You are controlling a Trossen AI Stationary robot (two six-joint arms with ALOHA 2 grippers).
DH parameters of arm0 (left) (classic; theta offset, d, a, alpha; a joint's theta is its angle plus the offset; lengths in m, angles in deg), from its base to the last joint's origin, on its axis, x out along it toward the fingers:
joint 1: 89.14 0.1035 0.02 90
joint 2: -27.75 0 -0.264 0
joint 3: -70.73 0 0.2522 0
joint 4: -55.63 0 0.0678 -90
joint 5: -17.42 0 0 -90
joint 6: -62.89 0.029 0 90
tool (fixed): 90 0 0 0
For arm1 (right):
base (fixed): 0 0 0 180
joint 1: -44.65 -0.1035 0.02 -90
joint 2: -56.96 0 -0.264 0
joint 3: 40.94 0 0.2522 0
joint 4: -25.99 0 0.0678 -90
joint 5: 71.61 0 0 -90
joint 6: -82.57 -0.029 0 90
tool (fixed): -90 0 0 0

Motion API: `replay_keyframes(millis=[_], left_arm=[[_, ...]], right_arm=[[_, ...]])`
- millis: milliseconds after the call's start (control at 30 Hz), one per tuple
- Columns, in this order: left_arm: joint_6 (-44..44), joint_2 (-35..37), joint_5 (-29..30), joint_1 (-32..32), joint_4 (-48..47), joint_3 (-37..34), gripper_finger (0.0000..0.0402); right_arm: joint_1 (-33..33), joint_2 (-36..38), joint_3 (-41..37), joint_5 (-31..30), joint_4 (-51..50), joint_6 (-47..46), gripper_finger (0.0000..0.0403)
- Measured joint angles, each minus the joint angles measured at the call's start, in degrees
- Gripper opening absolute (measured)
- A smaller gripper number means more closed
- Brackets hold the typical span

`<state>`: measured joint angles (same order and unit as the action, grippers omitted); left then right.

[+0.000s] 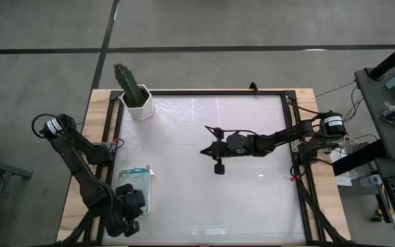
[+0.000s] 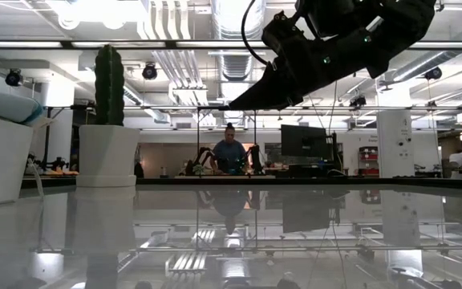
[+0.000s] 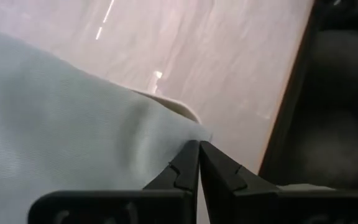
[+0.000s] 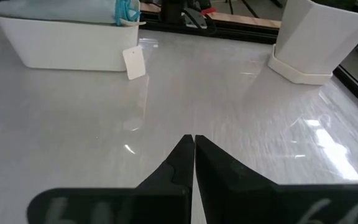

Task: Fold microfiber towels
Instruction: Put the light blue microfiber towel into the white bin

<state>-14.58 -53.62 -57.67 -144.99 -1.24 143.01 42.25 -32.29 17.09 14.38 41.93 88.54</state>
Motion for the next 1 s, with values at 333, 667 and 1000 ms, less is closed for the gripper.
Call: replay_keyframes(millis=[333,667,1000], left_arm=[[1.44,-1.54,-1.01,0.95,-0.45,0.34,0.0],[2.89,6.53,14.91,5.11,-17.15,0.7,0.0],[2.09,7.71,17.51,11.45,-23.28,-6.98,0.0]], right_arm=[[0.0,0.0,-0.02,0.0,-0.81,-0.01,0.0009],[0.0,0.0,-0.03,0.0,-0.94,-0.39,0.0009],[0.0,0.0,-0.04,-0.02,-1.19,-0.51,0.0009]])
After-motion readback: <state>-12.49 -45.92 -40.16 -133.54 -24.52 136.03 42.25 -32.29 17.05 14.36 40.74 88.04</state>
